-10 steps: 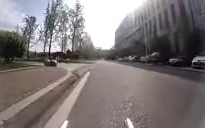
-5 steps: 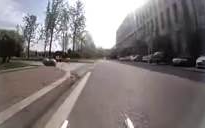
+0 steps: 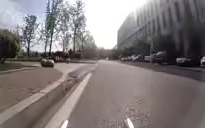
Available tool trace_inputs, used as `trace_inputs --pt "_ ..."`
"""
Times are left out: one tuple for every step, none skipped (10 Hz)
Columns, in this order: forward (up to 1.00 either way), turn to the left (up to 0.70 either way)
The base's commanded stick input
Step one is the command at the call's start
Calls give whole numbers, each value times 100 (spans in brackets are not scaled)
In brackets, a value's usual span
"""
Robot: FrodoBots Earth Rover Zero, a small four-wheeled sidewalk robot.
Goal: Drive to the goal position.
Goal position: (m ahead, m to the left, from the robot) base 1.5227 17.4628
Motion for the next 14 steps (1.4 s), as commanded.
trace_inputs --pt "70 0" --pt "70 0" --pt "70 0" --pt "70 0" --pt "70 0" --pt "70 0" --pt "70 0" --pt "70 0" --pt "70 0" --pt "70 0" --pt "70 0" --pt "70 0" --pt "70 0" --pt "70 0"
